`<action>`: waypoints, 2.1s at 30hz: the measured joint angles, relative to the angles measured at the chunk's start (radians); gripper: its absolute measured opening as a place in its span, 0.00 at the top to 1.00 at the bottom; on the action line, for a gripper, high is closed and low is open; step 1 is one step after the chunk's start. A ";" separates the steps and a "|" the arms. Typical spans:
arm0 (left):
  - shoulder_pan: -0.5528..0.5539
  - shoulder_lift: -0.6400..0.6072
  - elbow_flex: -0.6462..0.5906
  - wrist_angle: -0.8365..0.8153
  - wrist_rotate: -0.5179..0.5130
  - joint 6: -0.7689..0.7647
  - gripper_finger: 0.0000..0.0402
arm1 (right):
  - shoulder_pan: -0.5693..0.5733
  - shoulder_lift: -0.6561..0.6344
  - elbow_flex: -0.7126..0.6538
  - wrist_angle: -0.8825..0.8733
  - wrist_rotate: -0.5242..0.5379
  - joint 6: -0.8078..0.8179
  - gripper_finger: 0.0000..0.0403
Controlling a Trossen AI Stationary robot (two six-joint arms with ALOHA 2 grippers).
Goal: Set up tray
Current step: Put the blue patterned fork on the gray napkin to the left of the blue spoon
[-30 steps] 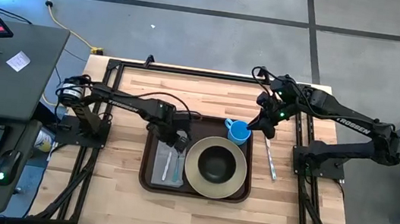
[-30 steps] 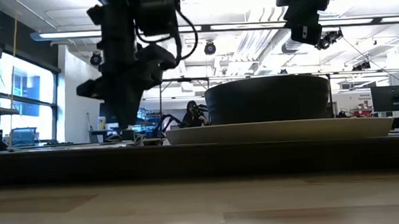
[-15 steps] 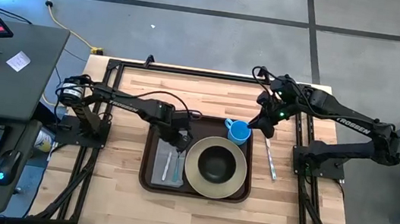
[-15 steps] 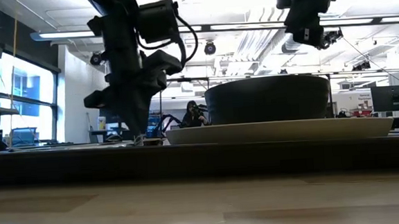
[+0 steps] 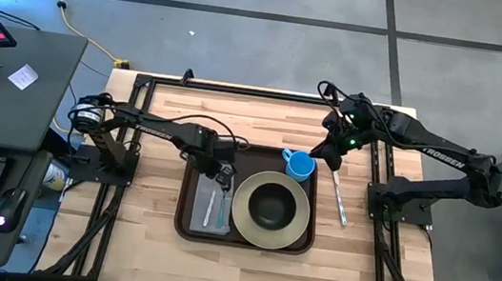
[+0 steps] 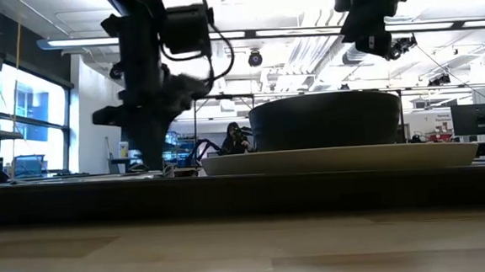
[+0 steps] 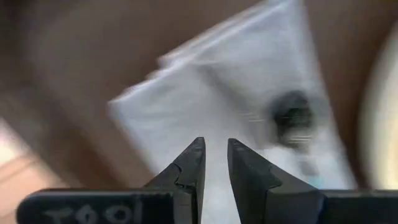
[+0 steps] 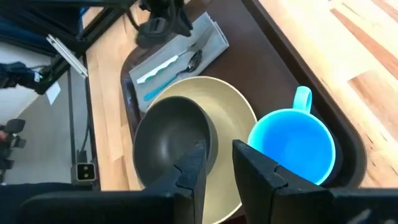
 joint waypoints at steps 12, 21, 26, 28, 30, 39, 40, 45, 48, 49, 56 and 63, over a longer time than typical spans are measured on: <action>0.061 0.000 -0.002 0.085 -0.037 0.026 0.75 | 0.000 0.000 0.000 0.058 0.032 0.060 0.82; 0.063 0.000 -0.002 0.090 -0.040 0.029 0.75 | 0.000 0.000 0.000 0.058 0.044 0.061 0.82; 0.063 -0.017 -0.002 0.004 -0.013 0.029 0.75 | 0.000 0.000 0.000 0.058 0.045 0.060 0.82; 0.062 -0.025 0.000 -0.014 -0.018 0.029 0.75 | 0.000 0.000 0.000 0.058 0.045 0.054 0.82; 0.062 -0.025 -0.001 -0.037 -0.028 0.029 0.75 | 0.000 0.000 0.000 0.058 0.049 0.051 0.82; 0.062 0.048 -0.001 0.061 -0.017 -0.028 0.75 | 0.000 0.000 0.002 0.066 0.076 0.037 0.82; 0.062 0.056 -0.001 0.067 -0.013 -0.030 0.75 | 0.000 0.000 0.002 0.068 0.077 0.038 0.82; 0.062 0.064 -0.001 0.080 -0.006 -0.033 0.75 | -0.001 0.000 0.002 0.073 0.078 0.036 0.82; 0.062 0.064 0.009 0.072 -0.007 -0.047 0.75 | -0.003 0.000 0.002 0.074 0.079 0.035 0.82; 0.062 0.064 0.018 0.076 -0.007 -0.050 0.75 | -0.003 0.000 0.002 0.074 0.078 0.034 0.82; 0.063 0.064 0.072 0.082 -0.025 -0.053 0.75 | -0.003 0.000 0.002 0.074 0.099 0.023 0.82; 0.060 0.064 0.110 -0.028 0.021 -0.030 0.75 | -0.003 0.000 0.002 0.074 0.105 0.023 0.82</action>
